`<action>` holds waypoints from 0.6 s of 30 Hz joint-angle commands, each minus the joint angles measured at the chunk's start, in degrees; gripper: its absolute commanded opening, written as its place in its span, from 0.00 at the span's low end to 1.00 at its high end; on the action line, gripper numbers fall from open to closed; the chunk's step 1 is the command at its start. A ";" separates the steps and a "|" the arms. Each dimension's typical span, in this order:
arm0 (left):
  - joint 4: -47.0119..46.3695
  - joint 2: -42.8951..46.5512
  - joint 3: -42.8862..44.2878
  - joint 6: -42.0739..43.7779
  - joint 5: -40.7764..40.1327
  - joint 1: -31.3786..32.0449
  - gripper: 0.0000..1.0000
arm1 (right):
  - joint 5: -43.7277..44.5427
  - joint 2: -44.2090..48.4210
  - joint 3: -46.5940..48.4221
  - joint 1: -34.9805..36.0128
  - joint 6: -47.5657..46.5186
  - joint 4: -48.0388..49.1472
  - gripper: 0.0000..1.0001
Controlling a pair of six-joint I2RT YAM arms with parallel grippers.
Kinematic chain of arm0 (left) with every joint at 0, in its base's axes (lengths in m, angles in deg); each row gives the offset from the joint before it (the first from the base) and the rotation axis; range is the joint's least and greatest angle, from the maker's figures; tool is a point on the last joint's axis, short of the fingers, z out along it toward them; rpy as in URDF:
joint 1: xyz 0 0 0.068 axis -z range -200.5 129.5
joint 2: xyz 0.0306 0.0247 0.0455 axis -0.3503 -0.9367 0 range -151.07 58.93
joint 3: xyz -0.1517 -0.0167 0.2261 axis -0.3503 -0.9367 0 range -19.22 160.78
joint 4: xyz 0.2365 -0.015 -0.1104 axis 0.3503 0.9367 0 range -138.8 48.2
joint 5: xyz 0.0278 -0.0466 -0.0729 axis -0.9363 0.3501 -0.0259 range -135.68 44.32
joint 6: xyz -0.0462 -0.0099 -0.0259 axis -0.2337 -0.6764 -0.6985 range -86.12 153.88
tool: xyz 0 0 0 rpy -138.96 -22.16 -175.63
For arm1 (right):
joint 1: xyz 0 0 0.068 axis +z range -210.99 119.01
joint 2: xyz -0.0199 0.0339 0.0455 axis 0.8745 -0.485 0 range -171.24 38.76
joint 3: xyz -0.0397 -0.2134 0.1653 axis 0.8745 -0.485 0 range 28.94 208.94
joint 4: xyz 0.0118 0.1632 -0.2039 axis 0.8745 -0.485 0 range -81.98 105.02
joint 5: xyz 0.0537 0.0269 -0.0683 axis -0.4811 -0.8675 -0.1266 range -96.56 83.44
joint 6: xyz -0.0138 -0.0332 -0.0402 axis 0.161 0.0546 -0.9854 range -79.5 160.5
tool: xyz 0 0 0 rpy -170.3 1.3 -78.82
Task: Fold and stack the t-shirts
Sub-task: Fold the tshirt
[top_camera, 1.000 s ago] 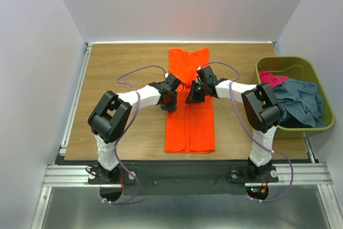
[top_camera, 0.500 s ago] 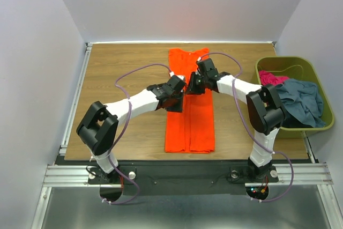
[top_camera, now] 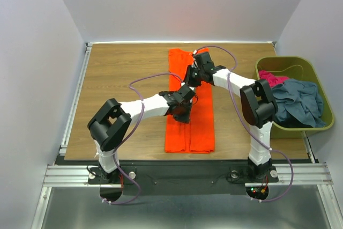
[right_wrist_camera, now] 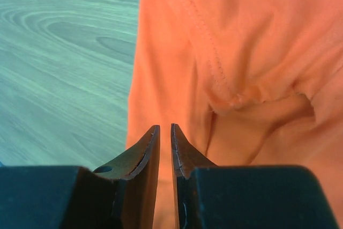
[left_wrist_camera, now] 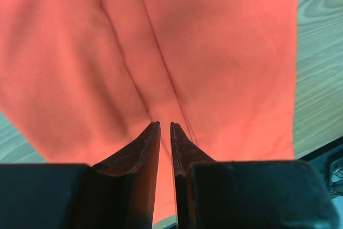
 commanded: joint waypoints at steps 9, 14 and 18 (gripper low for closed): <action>-2.61 -3.60 -2.06 0.33 9.38 2.26 0.25 | 0.10 -6.78 2.86 -2.20 -1.67 0.59 0.20; -2.61 -2.20 -2.07 0.51 9.22 2.70 0.25 | 0.62 -8.27 5.32 -2.73 -2.81 0.42 0.20; -0.68 2.00 -0.84 -0.89 4.83 2.70 0.30 | 1.32 -4.17 5.68 -2.73 -3.52 0.24 0.23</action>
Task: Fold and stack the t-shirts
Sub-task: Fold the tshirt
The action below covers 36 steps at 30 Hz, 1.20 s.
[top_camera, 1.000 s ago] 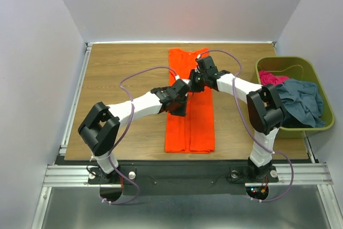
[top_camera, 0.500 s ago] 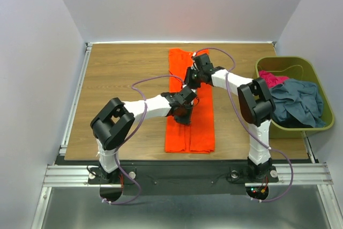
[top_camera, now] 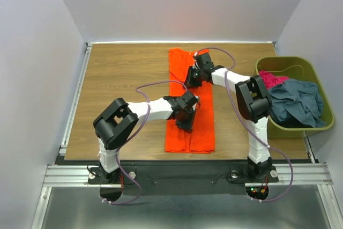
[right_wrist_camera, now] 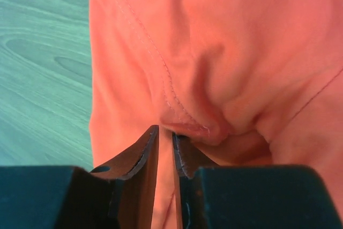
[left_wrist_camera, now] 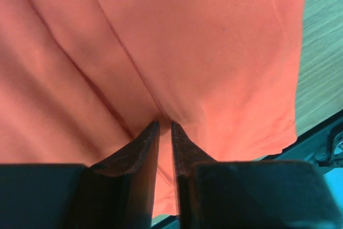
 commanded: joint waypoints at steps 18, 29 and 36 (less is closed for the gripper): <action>5.47 2.40 10.49 1.49 -21.15 -10.77 0.43 | 22.68 21.44 -15.32 -2.41 -8.49 -6.57 0.51; 5.20 -11.94 24.39 4.75 -22.21 -14.91 0.43 | 24.61 11.43 -10.22 -2.50 -10.86 -6.66 0.52; 5.38 -19.41 30.28 5.80 -21.51 -17.45 0.43 | 25.84 3.88 -3.54 -3.20 -12.62 -6.66 0.52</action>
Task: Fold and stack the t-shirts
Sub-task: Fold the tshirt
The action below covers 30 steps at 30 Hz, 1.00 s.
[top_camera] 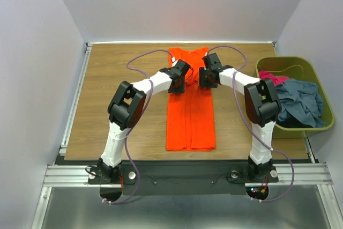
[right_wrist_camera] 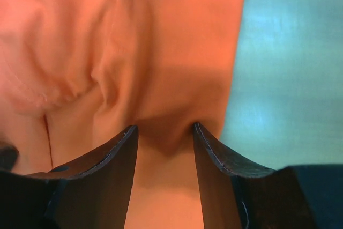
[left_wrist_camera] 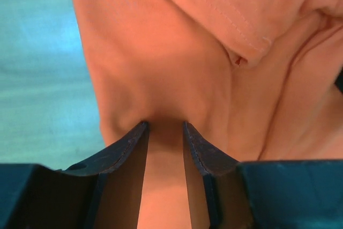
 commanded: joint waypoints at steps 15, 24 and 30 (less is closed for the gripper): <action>1.52 -4.70 15.46 2.43 2.27 -5.50 0.51 | -0.33 -7.12 16.86 -2.42 -2.82 -1.14 0.54; 3.36 24.56 -12.21 -7.59 0.25 -1.99 0.79 | -2.87 16.95 -6.06 -2.34 5.44 -6.05 0.83; 5.65 34.95 -30.76 -12.33 2.53 4.86 0.83 | -8.32 28.12 -22.47 -2.16 9.92 -10.89 0.86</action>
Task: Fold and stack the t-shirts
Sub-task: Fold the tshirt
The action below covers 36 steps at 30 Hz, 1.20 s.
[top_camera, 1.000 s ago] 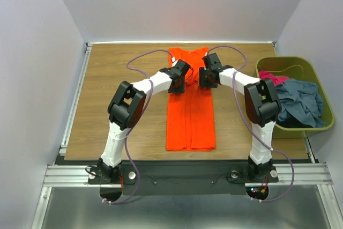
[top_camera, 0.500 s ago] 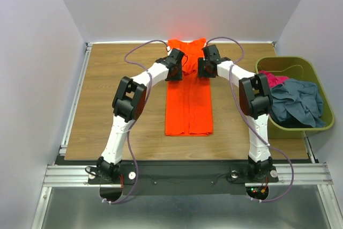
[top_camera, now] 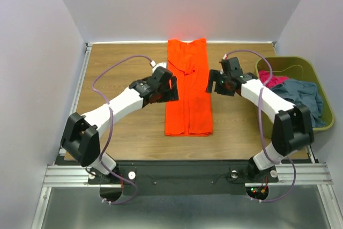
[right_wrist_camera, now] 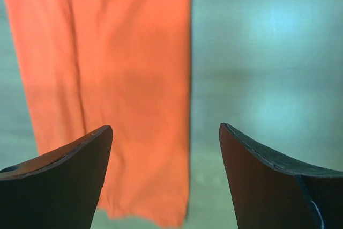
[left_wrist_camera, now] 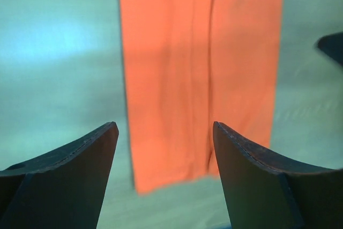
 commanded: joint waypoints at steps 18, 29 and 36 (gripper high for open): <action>5.88 -3.42 -14.95 -5.79 -0.03 10.24 0.64 | -9.73 12.42 -21.68 3.41 9.14 -8.27 0.64; 3.86 -7.20 -15.56 -4.21 2.34 10.15 0.47 | -8.59 7.33 -20.72 9.11 12.13 -8.36 0.63; 2.80 -7.64 -16.09 -3.60 3.75 10.15 0.34 | -7.10 5.04 -19.84 11.32 12.92 -8.53 0.63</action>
